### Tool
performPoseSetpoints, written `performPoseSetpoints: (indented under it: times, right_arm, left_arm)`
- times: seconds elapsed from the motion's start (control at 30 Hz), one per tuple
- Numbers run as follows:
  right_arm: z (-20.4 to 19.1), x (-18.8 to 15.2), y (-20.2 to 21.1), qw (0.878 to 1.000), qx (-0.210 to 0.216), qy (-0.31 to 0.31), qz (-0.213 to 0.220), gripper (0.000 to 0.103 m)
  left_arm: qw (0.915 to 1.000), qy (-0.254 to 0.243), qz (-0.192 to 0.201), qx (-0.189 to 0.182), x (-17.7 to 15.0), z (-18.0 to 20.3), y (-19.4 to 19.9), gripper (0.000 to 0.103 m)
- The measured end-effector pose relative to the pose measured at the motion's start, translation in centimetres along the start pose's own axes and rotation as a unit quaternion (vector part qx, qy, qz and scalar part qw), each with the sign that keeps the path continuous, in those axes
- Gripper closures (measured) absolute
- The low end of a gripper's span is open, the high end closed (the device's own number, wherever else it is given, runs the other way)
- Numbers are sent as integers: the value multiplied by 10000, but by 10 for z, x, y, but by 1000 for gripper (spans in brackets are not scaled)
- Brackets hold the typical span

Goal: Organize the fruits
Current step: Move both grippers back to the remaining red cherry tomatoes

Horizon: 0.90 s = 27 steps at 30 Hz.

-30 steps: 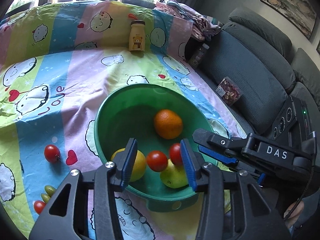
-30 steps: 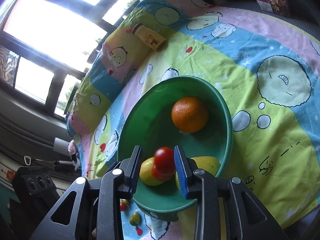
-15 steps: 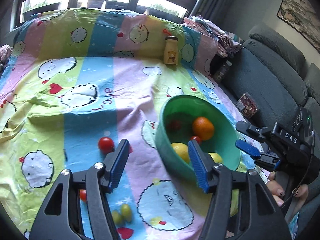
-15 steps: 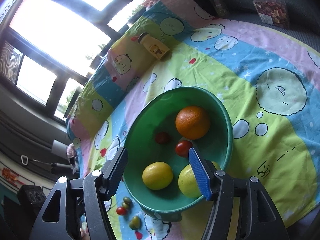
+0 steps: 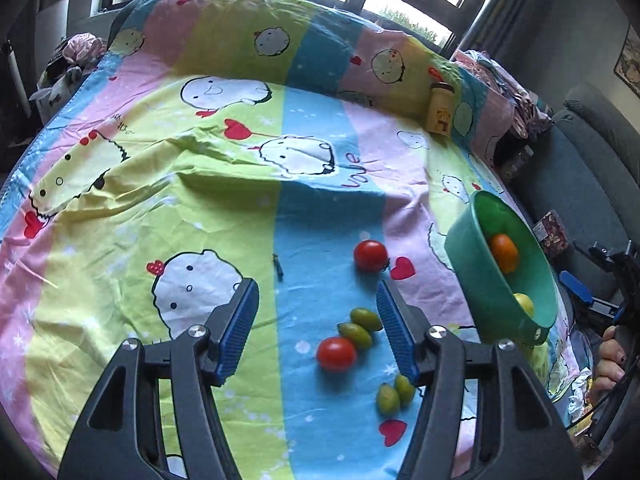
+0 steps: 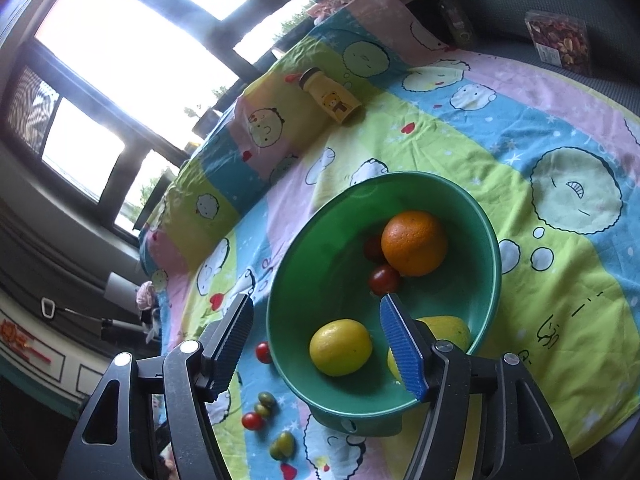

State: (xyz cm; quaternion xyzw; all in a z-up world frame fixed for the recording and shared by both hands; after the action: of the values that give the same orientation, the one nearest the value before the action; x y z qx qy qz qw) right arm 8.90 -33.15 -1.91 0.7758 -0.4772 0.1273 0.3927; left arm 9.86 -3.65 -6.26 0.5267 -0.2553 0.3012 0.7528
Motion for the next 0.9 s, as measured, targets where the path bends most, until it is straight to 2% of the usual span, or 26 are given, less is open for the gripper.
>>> performPoseSetpoints:
  times: [0.33,0.43,0.57,0.7,0.9]
  right_arm:
    - [-4,-2,4,9998,-146,90,101,36]
    - [-19,-10,1,9993,-149,336,6,36]
    - [-52,-29,-9,9966,122,768,-289,36]
    - [-89,-54,-29,9887,105,1363,-620,36]
    - [-125,-90,-88,9632,-283,2367,-1243,37]
  left_arm:
    - [9999,-57,-103,8,-7,-9,-1,42]
    - [9997,-68,-193,-92,-10,-8,-4,42]
    - [9992,3,-334,-220,-14,-5,-8,43]
    - [9985,-124,-430,-308,-20,4,-9,44]
    - [9966,-92,-698,-418,-32,10,-18,52]
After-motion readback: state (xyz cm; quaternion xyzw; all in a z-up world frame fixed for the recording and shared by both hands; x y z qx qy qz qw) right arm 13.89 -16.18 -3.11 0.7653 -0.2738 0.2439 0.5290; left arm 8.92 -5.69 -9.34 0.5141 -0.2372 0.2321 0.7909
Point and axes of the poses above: each gripper's, at about its wrist camera, not at the fingertips, and y roughly against the way its jaws point, z to its right, x to its top, the point moved 8 cm from there along -y, roughly the way its jaws point, and after that the axes turned 8 degrees about z, right-handed, at the moved point
